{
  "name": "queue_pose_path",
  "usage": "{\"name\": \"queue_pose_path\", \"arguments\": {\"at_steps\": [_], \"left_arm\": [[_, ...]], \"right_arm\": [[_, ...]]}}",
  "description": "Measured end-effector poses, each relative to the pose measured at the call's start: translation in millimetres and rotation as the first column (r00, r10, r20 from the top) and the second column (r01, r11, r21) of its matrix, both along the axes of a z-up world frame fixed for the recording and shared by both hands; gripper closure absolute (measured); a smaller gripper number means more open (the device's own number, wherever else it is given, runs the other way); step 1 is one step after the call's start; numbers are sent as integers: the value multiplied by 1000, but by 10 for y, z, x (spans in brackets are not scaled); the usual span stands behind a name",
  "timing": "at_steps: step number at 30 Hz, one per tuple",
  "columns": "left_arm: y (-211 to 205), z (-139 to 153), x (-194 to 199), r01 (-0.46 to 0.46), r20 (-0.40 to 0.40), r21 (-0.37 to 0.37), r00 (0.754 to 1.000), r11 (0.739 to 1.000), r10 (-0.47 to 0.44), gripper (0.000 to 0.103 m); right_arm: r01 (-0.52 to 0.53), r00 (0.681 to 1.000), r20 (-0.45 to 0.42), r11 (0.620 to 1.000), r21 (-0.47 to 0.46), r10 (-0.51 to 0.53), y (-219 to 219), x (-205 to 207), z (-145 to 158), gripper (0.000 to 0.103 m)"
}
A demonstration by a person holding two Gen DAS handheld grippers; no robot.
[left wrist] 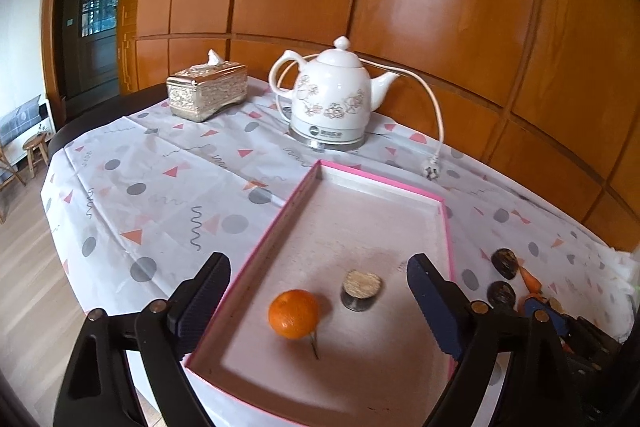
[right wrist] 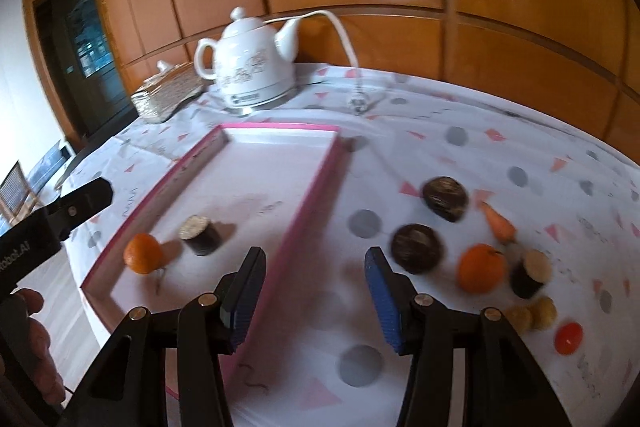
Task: Organize fruits
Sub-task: 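Carry the orange and radish slice into the pink tray and open both grippers, then move both grippers from the tray back toward the remaining produce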
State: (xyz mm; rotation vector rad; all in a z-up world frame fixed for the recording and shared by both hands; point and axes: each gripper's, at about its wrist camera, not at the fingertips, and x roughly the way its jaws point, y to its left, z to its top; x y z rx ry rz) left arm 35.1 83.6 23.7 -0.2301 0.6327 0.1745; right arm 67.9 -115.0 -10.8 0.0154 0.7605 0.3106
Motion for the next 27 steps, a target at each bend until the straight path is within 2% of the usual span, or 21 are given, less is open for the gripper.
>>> {"name": "queue_pose_path", "arguments": {"at_steps": [19,27], "left_arm": [[-518,11,-71,145,-16,50,989,988,-144,8],[-754,-11,-85,229,-30,57,973,972,-228,8]], "right_arm": [[146,989,24,989,8,-146,-666,-273,-69,51],[227,974,11,974,4,-227,-1001,-357,-170,51]]}}
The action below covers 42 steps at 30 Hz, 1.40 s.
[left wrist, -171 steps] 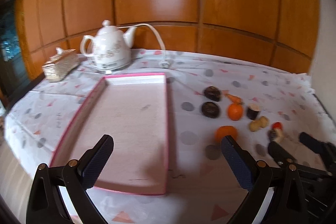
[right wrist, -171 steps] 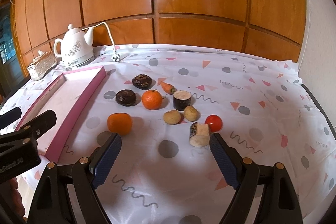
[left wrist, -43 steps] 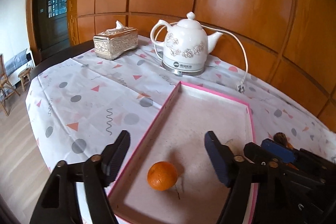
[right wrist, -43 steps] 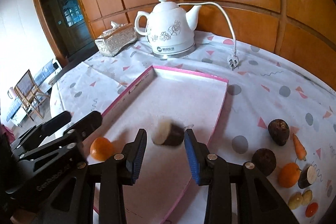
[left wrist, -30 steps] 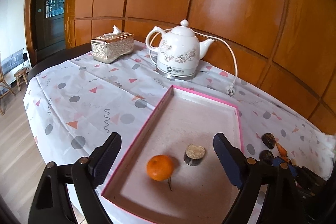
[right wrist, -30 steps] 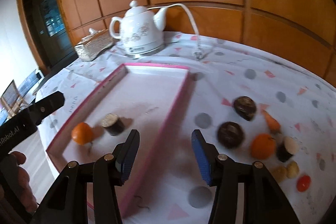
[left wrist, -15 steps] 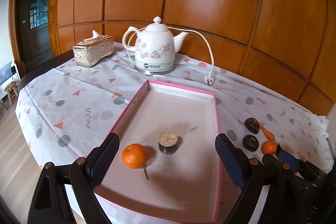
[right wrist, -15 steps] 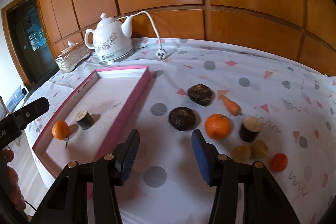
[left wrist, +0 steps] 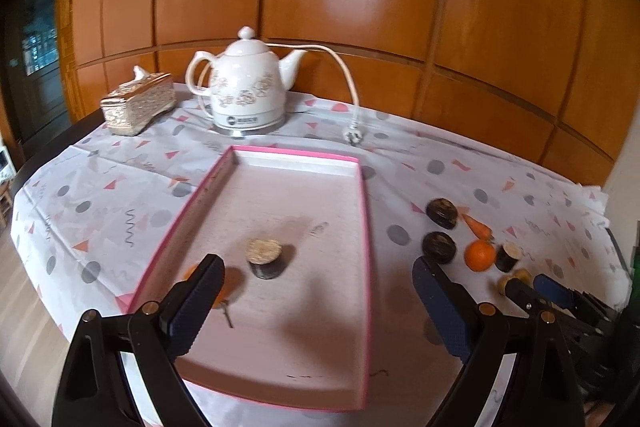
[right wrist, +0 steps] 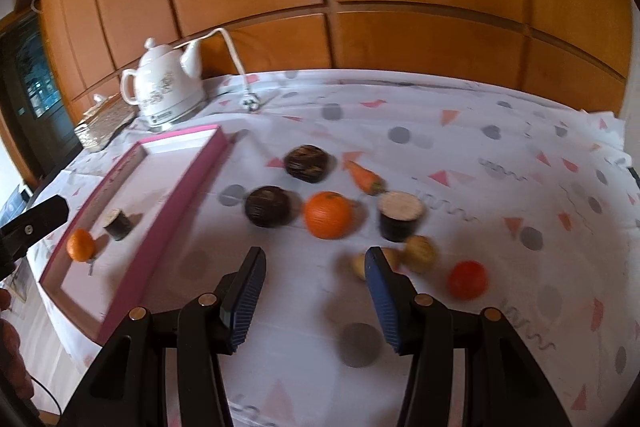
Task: Organize fruits
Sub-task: 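Move both grippers from the tray back toward the remaining produce, then grasp the small yellow potato with the left gripper while the right gripper grasps the red tomato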
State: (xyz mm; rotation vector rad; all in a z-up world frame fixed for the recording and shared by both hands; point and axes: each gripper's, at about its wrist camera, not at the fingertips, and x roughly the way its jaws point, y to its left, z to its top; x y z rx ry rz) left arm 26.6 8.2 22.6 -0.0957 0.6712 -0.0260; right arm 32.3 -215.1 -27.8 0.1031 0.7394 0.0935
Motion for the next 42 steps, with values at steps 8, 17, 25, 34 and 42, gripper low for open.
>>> {"name": "queue_pose_path", "arguments": {"at_steps": [8,17,25,34,42], "left_arm": [[-319,-26,-25,127,-8,-15,992,992,-127,8],[-709,-178,47,271,-71,-30,959,962,-273,9],[-1011,-345,199,358,-128,-73,922,931,-365,23],[-1427,-576,404,479,-177,-139,849,867,-498,46],[-1771,-717,555,544,-198,-143,802,827,-563,55]], "right_arm": [[91,996,-18,996,-14,-91,-349,-121,-108,51],[163,986,-40,986,-22,-163,-629,-219,-212,51],[207,977,-55,978,-16,-208,-816,-232,-271,51],[213,975,-66,977,-7,-213,-906,-172,-302,51],[202,977,-61,979,-3,-202,-975,-125,-281,51]]}}
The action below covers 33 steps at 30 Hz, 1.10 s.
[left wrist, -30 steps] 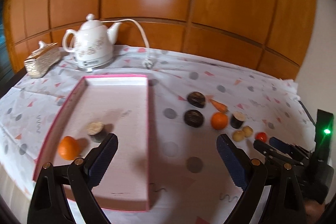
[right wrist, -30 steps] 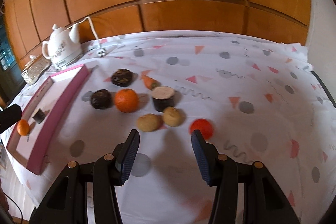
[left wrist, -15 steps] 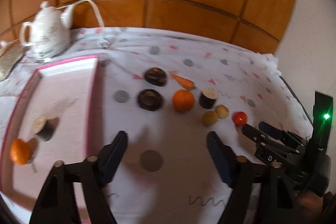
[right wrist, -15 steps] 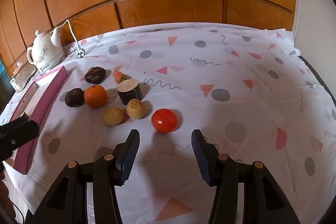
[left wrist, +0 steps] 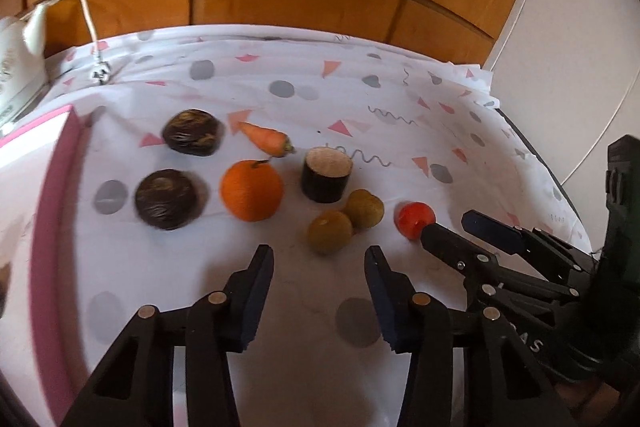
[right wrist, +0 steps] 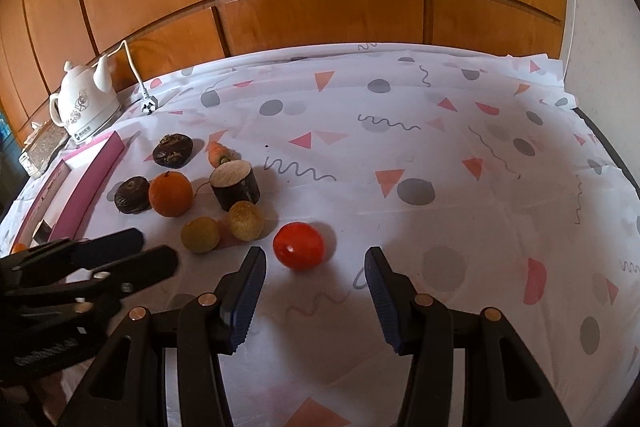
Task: Organize fruits
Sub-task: 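Grasp the small yellow potato with the left gripper while the right gripper grasps the red tomato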
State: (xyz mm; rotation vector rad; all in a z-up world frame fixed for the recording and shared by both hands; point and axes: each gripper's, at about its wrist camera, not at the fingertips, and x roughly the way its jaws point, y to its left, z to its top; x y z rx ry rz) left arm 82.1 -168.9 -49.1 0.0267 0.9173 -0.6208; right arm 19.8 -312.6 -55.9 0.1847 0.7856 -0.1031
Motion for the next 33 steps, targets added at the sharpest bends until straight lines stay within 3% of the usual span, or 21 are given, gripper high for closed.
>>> {"name": "queue_pose_path", "arguments": {"at_steps": [18,22,28,33], "left_arm": [[-136,-150,244,-22,1,-30,1000,999,22,62],[-159,-168,250,-10,-12,-47,1000,999,10,78],[-67,-169,172,0,-15,-70,1000,998,-1,78],[99,-159,-34,-12,30,-35,999,999,13,78]], "right_arm": [[-30,999,-19,999,35,31,-70,178,-85,51],[-47,999,-22,999,26,48,-42,217,-108,56],[-62,998,-27,998,-6,62,54,290,-164,71],[-67,998,-18,998,7,67,39,282,-183,72]]}}
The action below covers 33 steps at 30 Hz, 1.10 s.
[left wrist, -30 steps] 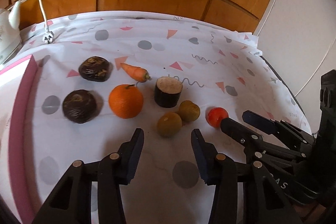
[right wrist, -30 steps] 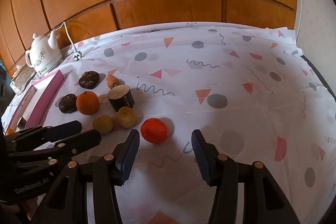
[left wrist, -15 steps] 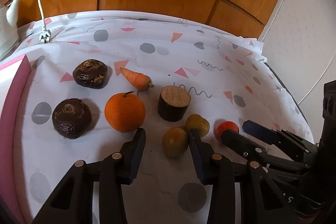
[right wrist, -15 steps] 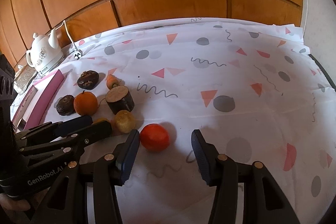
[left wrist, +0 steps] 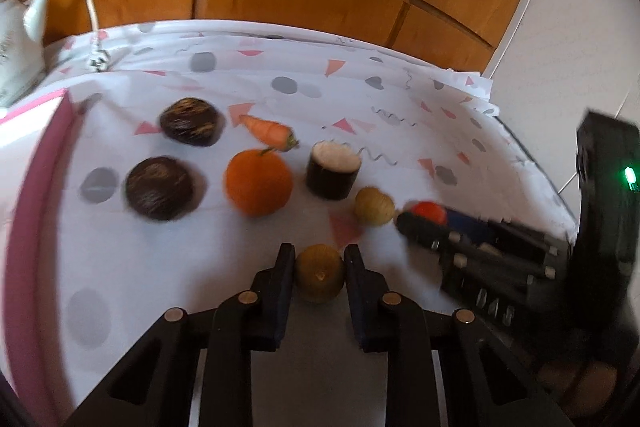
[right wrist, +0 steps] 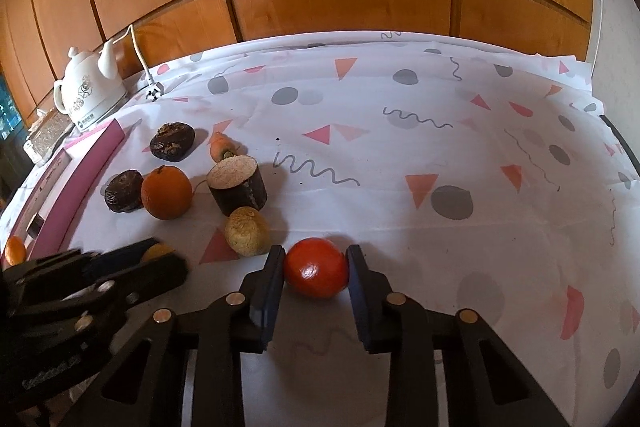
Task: Organize fruits
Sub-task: 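Grasp the small yellow potato with the left gripper while the right gripper grasps the red tomato, then carry the potato and tomato into the pink tray and lower them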
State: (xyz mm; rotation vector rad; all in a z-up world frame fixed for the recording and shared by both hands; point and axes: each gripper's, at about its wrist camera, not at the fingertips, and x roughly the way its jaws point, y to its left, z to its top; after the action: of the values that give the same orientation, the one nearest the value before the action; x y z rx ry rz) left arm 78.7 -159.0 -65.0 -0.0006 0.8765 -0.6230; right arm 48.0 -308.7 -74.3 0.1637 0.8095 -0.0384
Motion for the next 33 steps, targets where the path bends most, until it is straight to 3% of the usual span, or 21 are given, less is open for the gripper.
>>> {"name": "queue_pose_path", "arguments": {"at_steps": [5,17,33], "left_arm": [[-63,-36,-66,3,58,53,998,999,-6,78],[7,-51,-34,-12,30,12,999,1000,11,79],[313,21,-197,-116,30,36,993,993,115,79]], "right_arm": [[1,1000,2,1000,-23,-1,34,3,-12,72],[3,1000,8,999,-33,-3,33,-2,-26,72],[5,1000,2,996,-92,-4,116,-7,-22,72]]}}
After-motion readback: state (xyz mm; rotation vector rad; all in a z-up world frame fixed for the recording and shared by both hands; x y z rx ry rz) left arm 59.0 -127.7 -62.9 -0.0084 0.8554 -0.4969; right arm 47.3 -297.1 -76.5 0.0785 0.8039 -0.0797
